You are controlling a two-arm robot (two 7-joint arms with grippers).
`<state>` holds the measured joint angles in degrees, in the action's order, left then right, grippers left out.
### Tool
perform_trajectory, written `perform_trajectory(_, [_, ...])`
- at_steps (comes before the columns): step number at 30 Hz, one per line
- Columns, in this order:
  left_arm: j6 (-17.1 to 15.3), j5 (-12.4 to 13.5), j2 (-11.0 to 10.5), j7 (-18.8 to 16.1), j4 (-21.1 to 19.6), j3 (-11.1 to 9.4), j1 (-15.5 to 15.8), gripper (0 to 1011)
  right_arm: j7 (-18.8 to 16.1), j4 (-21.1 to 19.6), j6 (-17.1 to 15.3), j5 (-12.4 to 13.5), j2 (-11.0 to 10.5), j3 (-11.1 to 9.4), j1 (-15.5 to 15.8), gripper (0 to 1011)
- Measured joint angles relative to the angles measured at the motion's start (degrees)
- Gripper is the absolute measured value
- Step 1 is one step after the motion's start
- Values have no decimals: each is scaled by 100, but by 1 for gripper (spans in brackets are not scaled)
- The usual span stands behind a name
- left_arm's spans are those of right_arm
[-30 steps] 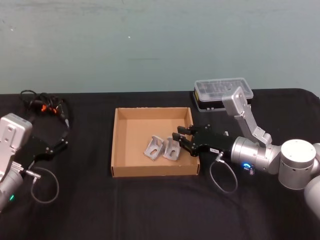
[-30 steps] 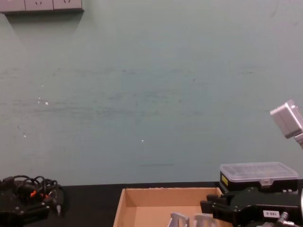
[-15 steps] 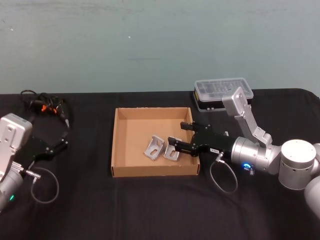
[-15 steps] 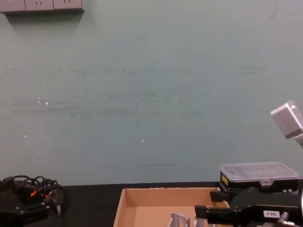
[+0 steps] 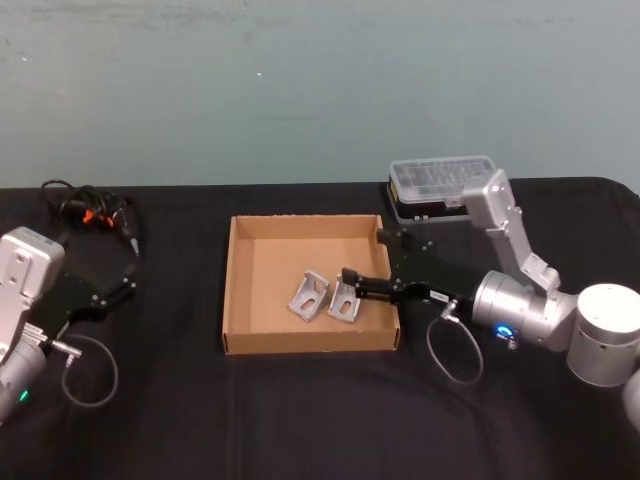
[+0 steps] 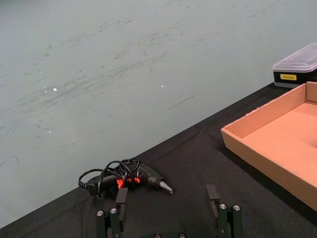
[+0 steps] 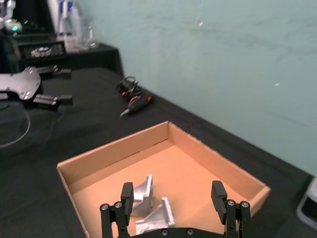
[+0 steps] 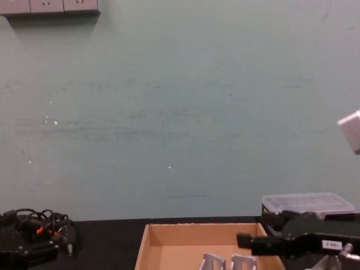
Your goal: Use one hand to pick up the angle iron from the table and place it into the box.
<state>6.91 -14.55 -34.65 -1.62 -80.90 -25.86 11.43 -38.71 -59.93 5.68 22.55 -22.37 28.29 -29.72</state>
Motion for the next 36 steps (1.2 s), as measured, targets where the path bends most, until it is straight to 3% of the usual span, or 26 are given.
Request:
perform_trajectory(4, [0,0,0,0,0,0,0,1000,259,-319,-5,36,-64,-145,217,1003])
perform_trajectory(5, [0,0,0,0,0,0,0,1000,498,-596,-31,45,-98,-266,411,1002])
perform_trajectory(14, [0,0,0,0,0,0,0,1000,1354,-1463,-299,3,-128,-668,1162,1003])
perform_trajectory(22, [0,0,0,0,0,0,0,1000,1789,-1699,-532,-49,-78,-945,1516,1003])
perform_trajectory(36, [0,0,0,0,0,0,0,1000,2368,-1824,-783,-203,73,-1392,1831,1003])
